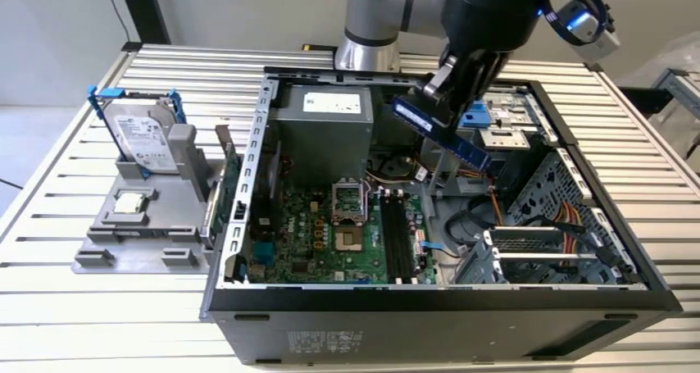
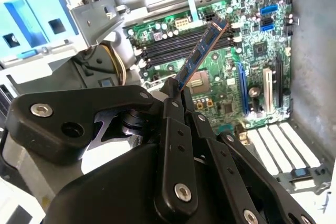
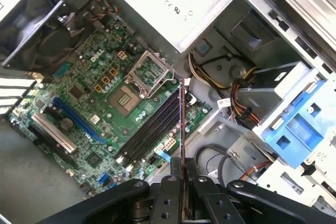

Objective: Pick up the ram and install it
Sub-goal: 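Insert the ram into the slot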

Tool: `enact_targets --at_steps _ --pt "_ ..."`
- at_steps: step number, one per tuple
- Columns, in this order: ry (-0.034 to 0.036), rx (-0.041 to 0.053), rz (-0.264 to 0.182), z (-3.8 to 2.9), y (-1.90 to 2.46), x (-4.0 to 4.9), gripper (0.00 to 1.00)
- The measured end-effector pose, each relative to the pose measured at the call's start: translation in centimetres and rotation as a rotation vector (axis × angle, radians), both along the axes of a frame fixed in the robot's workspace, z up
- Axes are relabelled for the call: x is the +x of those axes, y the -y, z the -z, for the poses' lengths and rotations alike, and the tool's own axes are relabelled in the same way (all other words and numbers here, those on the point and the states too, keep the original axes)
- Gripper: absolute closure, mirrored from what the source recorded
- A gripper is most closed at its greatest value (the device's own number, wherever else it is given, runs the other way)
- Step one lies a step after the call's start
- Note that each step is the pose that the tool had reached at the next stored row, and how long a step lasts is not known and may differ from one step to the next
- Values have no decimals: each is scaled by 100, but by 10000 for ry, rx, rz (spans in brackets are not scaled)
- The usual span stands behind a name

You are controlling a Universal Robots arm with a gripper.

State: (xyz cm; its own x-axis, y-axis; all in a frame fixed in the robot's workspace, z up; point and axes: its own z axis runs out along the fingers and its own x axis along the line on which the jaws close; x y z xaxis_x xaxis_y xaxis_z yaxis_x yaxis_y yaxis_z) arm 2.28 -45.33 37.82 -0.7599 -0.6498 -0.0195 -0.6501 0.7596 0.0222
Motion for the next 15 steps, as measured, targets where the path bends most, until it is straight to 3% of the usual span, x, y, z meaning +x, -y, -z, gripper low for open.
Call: enact_targets --at_steps 15 --pt "0 -1 1975 1 2 0 100"
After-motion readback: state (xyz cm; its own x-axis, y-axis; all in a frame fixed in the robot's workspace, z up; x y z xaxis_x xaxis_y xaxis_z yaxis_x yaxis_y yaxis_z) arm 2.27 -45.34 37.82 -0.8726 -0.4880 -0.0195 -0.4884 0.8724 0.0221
